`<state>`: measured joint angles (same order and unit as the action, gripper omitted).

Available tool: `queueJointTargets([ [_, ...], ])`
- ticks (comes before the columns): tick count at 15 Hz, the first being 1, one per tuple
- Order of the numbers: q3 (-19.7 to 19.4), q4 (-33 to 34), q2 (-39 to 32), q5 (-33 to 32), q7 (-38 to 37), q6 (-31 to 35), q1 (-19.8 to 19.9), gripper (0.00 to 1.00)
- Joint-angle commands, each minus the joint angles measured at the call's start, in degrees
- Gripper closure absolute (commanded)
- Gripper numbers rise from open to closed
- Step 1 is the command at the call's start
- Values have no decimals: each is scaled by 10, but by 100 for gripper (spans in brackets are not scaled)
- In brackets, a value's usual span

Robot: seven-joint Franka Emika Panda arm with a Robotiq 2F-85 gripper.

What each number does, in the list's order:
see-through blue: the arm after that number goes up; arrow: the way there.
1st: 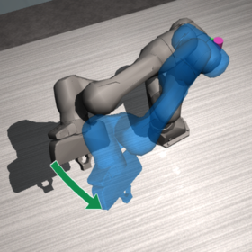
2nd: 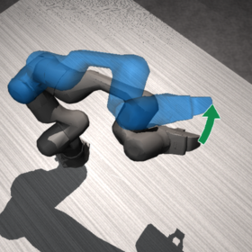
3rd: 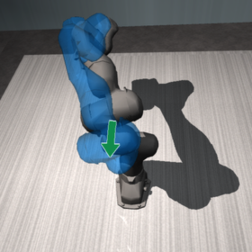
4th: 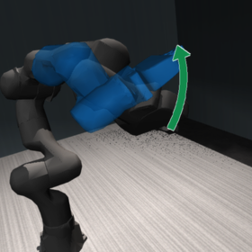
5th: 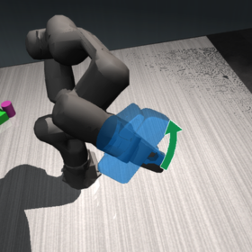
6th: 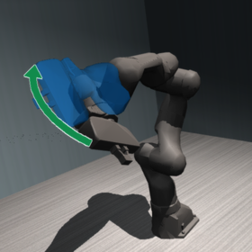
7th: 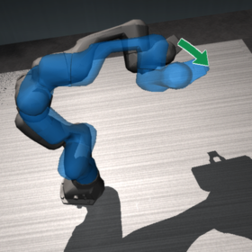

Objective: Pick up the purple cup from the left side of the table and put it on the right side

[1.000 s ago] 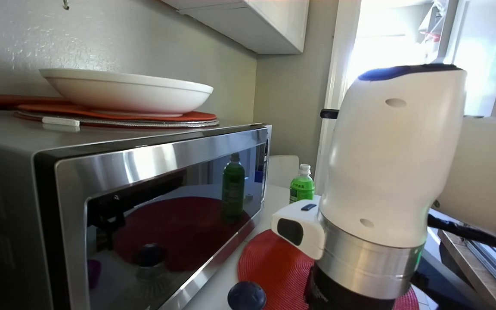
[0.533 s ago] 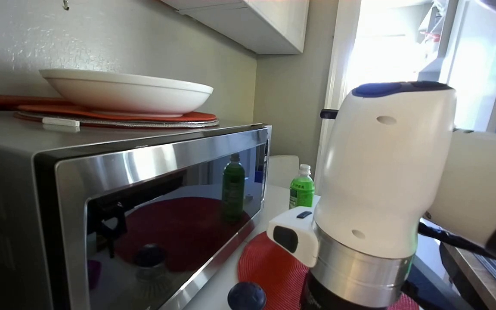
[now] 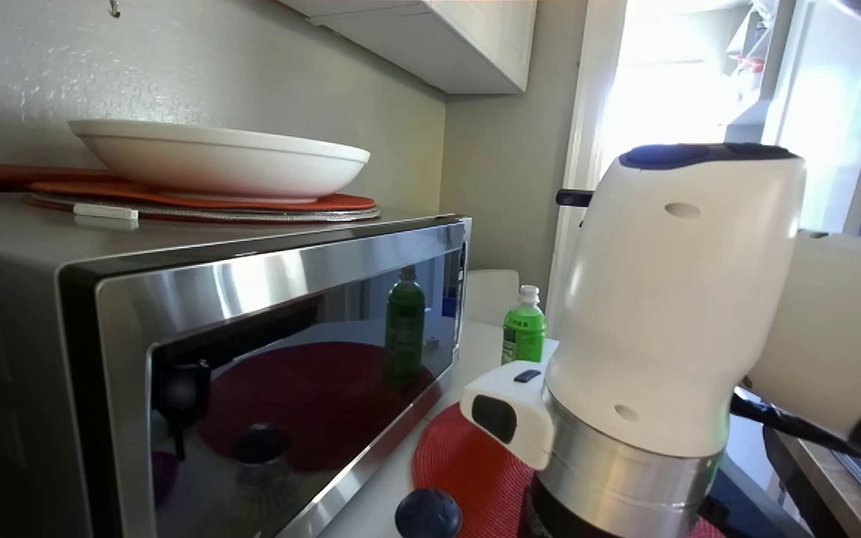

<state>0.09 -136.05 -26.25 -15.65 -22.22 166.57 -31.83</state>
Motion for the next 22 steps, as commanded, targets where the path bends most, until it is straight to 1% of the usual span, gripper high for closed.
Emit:
queueJointTargets([
  [1, -14, 10, -11, -1, 4, 8, -14, 24],
  [3, -17, 10, -12, -1, 5, 9, -15, 40],
  [4, -19, 10, -12, -1, 6, 9, -16, 51],
  [6, -19, 9, -10, -1, 6, 10, -16, 63],
  [9, -15, 1, 3, 1, 10, 3, -14, 65],
  [11, -1, -8, 19, 12, 18, -17, -4, 65],
  [13, 24, -28, 54, 31, 25, -55, 11, 65],
  [15, 40, -47, 92, 37, 18, -95, 18, 65],
  [18, 69, -90, 162, 49, 15, -143, 46, 65],
  [20, 81, -128, 211, 57, 13, -155, 71, 65],
  [22, 88, -171, 257, 70, 19, -152, 99, 65],
])
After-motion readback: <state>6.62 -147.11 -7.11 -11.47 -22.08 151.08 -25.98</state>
